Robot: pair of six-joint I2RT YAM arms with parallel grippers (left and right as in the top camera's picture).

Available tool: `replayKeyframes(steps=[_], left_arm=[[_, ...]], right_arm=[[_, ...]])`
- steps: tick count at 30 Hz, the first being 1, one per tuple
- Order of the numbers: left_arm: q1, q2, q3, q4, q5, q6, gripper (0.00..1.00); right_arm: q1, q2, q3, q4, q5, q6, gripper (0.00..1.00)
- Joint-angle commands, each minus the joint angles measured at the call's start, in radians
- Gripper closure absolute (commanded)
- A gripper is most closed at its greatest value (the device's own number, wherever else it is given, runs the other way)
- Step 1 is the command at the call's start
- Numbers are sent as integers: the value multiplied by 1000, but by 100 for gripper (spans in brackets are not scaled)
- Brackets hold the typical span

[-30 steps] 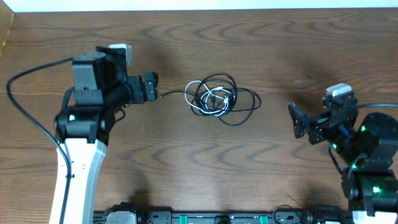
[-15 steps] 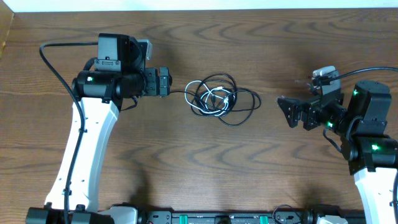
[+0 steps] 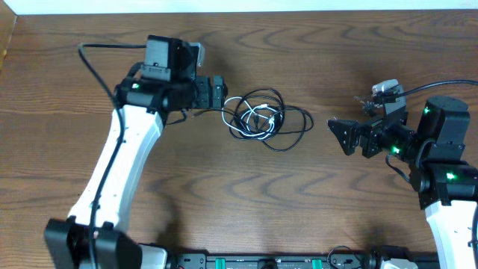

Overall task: Untangle cables
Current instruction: 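Move left gripper forward to the left side of the cable bundle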

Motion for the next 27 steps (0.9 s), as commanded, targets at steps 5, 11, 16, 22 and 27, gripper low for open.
replayKeyframes(steps=[5, 11, 16, 22, 27], left_arm=[[-24, 153, 21, 31, 10, -119, 6], [-87, 278, 21, 80, 13, -119, 8], [-130, 388, 21, 165, 8, -33, 11], [-131, 456, 21, 207, -41, 90, 14], [-131, 460, 21, 224, -112, 178, 18]], right_arm=[[-2, 16, 24, -2, -20, 12, 6], [-2, 43, 24, -11, -8, 12, 10], [-2, 63, 23, -12, -8, 12, 11], [-2, 68, 23, -12, 20, 11, 12], [-2, 68, 23, -11, 35, 11, 13]])
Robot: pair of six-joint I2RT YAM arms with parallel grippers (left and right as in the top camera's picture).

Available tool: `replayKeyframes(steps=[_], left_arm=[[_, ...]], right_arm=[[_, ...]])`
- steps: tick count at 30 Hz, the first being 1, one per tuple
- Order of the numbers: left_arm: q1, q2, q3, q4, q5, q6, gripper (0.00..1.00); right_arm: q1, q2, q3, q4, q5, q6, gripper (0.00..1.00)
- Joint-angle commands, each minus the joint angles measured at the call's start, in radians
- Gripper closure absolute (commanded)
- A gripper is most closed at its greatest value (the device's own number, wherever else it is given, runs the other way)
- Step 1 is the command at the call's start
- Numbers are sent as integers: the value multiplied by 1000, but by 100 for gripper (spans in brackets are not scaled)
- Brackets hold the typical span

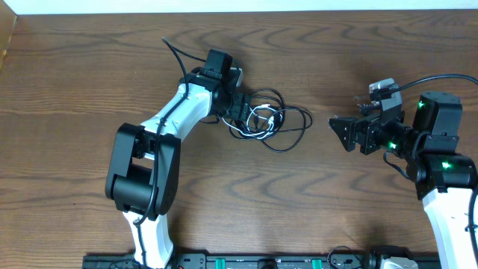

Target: Untangle cables

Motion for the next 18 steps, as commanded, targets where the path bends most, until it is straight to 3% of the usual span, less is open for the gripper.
replayKeyframes(steps=[1, 12, 18], left_arm=[[1, 5, 18, 10, -50, 102, 20], [1, 6, 18, 168, -94, 223, 25], [1, 6, -5, 167, -94, 326, 29]], right_arm=[[-2, 1, 22, -3, 16, 8, 13], [-2, 1, 22, -4, 39, 8, 13], [-2, 1, 22, -4, 39, 8, 14]])
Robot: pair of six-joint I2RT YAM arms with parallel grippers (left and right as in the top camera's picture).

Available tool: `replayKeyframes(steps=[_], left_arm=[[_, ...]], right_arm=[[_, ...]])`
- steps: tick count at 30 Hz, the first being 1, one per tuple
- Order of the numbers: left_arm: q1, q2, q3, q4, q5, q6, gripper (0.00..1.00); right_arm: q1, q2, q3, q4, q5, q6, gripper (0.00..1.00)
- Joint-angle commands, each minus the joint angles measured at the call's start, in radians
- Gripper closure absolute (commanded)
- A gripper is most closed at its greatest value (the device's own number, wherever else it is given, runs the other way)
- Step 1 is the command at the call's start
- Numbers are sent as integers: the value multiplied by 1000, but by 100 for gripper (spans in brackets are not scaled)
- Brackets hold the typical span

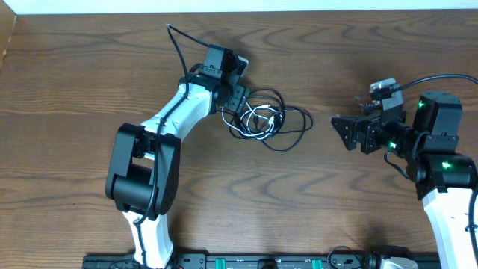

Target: Untangle cables

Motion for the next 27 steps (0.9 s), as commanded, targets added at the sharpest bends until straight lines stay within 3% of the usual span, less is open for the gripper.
replayKeyframes(steps=[1, 15, 18, 19, 21, 27], left_arm=[[1, 6, -18, -2, -12, 84, 30], [-24, 79, -47, 2, 55, 84, 48], [-26, 79, -47, 11, 54, 84, 62], [-26, 79, -47, 18, 45, 84, 75], [-26, 76, -45, 31, 19, 83, 92], [-25, -48, -18, 29, 14, 32, 93]], right_arm=[[-2, 1, 22, -3, 2, 7, 14], [-2, 6, 22, -5, 10, 7, 13], [-2, 25, 22, -6, 9, 8, 13], [-2, 30, 22, -6, 9, 8, 14], [-2, 45, 22, -6, 9, 8, 14], [39, 55, 22, 31, 9, 21, 19]])
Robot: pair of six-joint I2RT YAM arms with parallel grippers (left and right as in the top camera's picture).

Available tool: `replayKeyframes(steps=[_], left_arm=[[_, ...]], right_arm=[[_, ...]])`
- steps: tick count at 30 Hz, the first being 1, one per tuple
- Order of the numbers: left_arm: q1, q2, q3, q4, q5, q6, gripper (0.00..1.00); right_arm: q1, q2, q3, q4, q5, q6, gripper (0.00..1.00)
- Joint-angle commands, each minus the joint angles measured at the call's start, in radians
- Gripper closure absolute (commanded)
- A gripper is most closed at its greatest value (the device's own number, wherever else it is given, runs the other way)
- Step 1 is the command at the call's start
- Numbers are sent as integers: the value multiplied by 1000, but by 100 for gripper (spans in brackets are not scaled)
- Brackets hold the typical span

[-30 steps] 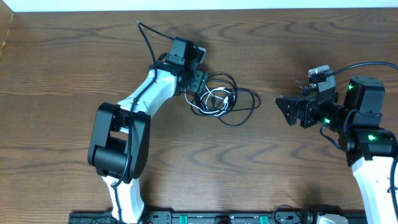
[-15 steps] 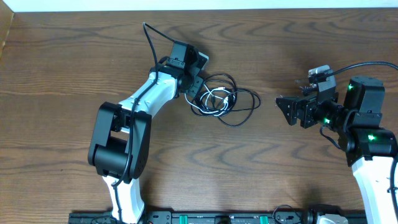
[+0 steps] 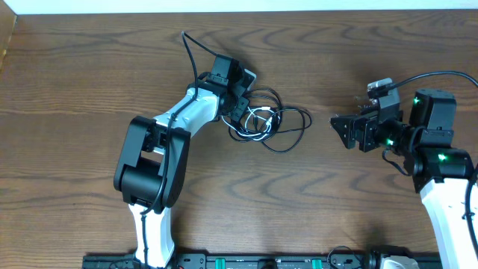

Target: Untangle cables

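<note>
A tangle of thin black and white cables point(image 3: 267, 121) lies in loops on the wooden table point(image 3: 75, 149), a little above the middle. My left gripper point(image 3: 240, 102) reaches in from the left and sits over the upper left edge of the tangle. Its fingers are dark against the black loops, so their gap does not show. My right gripper point(image 3: 340, 131) hovers to the right of the tangle, a short gap away from it. It points left, with its fingers spread and nothing between them.
The left arm's own black cable point(image 3: 191, 52) arches up behind its wrist. The right arm's cable point(image 3: 441, 75) curves off to the right edge. A black rail point(image 3: 254, 261) runs along the table's front edge.
My left gripper has shifted slightly to the right and turned at the wrist, still at the tangle's upper left edge. The cables and my right gripper have hardly moved.
At first my left gripper was just left of the tangle, near the white cable's end, with the arm stretched out. Then the arm was folded and the gripper lay on the tangle's left edge, where it has stayed. My right gripper has stood open to the right throughout.
</note>
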Motion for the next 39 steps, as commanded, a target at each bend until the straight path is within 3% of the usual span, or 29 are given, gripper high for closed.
replayKeyframes(steps=[1, 11, 14, 23, 27, 34, 39], left_arm=[[1, -141, 20, 2, -13, -57, 92], [0, -533, 20, -64, -2, -431, 92], [1, -572, 20, -85, 0, -510, 93], [5, -585, 20, -42, 235, -777, 92], [5, -585, 20, -25, 322, -780, 92], [5, -585, 20, -24, 640, -571, 93], [5, -585, 20, -25, 679, -562, 93]], right_arm=[[42, 1, 22, 38, -1, 28, 19], [163, 17, 22, 263, -1, 215, 29], [195, 25, 22, 304, -1, 238, 30], [278, 73, 22, 394, -1, 254, 34], [308, 94, 22, 412, -1, 253, 36], [319, 177, 22, 546, -1, 274, 36], [319, 282, 22, 628, -16, 338, 37]])
